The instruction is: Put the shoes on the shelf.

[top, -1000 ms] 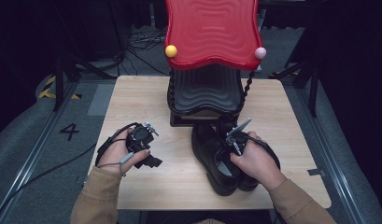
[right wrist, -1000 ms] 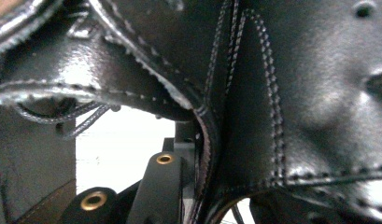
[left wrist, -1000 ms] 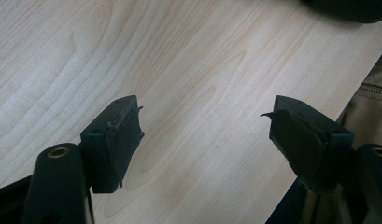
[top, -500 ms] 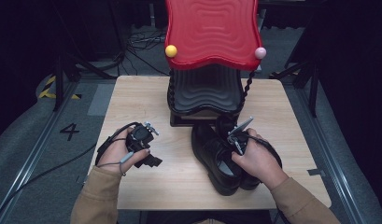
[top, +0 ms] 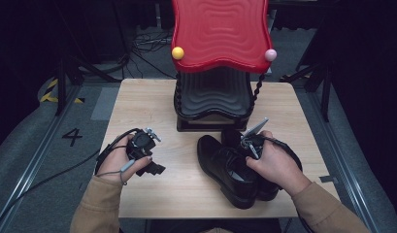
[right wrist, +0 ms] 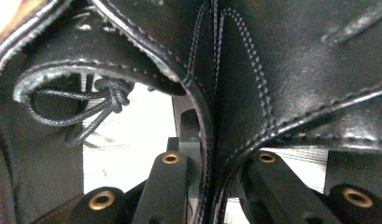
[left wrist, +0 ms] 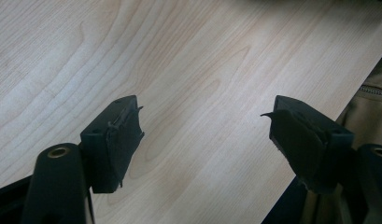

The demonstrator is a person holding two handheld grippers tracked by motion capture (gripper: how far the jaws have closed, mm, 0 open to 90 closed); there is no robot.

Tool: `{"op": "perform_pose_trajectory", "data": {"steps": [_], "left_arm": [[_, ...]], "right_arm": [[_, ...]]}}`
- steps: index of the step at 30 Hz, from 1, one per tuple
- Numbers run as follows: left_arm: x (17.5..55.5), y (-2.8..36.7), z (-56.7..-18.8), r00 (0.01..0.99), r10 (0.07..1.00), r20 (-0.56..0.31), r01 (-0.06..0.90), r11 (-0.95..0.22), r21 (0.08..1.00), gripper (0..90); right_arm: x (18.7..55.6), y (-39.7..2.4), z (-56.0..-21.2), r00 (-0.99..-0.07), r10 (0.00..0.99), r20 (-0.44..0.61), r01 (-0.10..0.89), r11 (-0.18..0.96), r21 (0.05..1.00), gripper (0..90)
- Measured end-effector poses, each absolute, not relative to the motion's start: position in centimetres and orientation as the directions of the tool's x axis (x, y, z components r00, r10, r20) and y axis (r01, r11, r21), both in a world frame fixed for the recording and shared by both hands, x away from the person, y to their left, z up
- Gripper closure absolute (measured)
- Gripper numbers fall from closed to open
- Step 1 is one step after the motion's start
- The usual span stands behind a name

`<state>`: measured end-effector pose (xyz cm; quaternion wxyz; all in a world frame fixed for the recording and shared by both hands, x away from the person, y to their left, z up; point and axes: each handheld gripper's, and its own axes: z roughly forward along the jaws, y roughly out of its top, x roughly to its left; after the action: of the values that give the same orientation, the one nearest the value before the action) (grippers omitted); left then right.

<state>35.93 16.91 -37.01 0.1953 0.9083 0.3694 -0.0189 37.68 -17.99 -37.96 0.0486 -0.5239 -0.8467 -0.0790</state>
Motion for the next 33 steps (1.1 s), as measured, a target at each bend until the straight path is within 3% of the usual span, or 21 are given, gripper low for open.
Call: {"op": "perform_pose_trajectory", "data": {"steps": [33], "left_arm": [[35.8, 17.5, -36.9, 0.719, 0.671, -0.182, 0.684, -0.638, 0.354, 25.2]], "right_arm": [[34.7, -19.2, -25.1, -0.488, 0.863, 0.13, 0.871, 0.471, 0.141, 82.2]]}}
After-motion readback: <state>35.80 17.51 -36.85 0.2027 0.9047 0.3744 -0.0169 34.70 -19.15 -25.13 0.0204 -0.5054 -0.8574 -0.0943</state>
